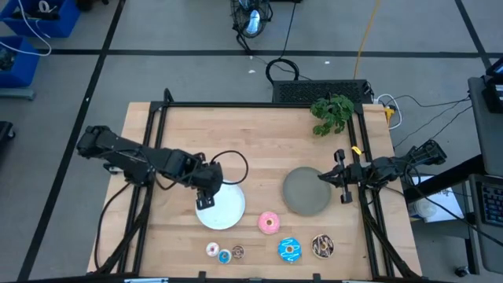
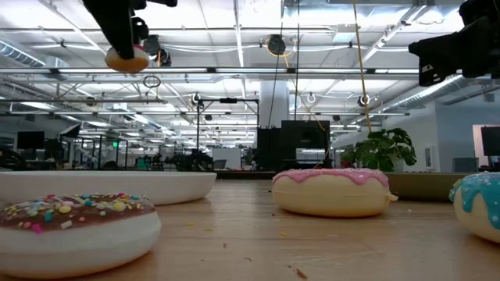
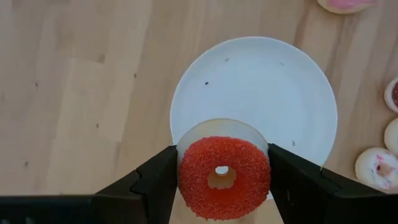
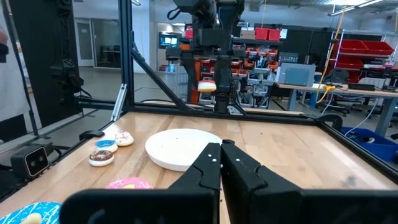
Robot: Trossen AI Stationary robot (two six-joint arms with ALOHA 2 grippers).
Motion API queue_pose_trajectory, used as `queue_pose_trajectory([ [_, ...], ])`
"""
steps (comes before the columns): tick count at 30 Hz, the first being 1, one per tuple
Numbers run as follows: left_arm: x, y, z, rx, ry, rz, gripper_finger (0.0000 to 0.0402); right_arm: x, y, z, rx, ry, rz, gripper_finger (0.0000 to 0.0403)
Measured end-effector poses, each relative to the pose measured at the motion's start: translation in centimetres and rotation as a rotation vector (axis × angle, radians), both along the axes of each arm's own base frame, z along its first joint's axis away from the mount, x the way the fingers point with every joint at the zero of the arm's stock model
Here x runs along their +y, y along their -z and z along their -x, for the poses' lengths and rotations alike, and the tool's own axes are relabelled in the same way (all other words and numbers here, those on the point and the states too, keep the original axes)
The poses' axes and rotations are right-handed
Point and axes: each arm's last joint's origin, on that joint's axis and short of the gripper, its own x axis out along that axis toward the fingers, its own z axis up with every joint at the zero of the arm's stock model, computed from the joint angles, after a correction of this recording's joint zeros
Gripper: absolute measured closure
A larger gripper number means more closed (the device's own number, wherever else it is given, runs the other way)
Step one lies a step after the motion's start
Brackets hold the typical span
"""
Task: Pick & Place donuts
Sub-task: Put the small orange donut on the white plate
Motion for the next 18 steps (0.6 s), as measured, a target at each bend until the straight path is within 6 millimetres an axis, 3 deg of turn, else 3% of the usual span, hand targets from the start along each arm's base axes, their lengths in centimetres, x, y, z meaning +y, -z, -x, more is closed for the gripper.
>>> queue_pose_trajectory([
  [18,1.8,-0.2,-1.2,-0.073,-0.146,0.103,0.0172,0.0,-0.1,0.0,-0.008,0.001,0.002,0.0403],
])
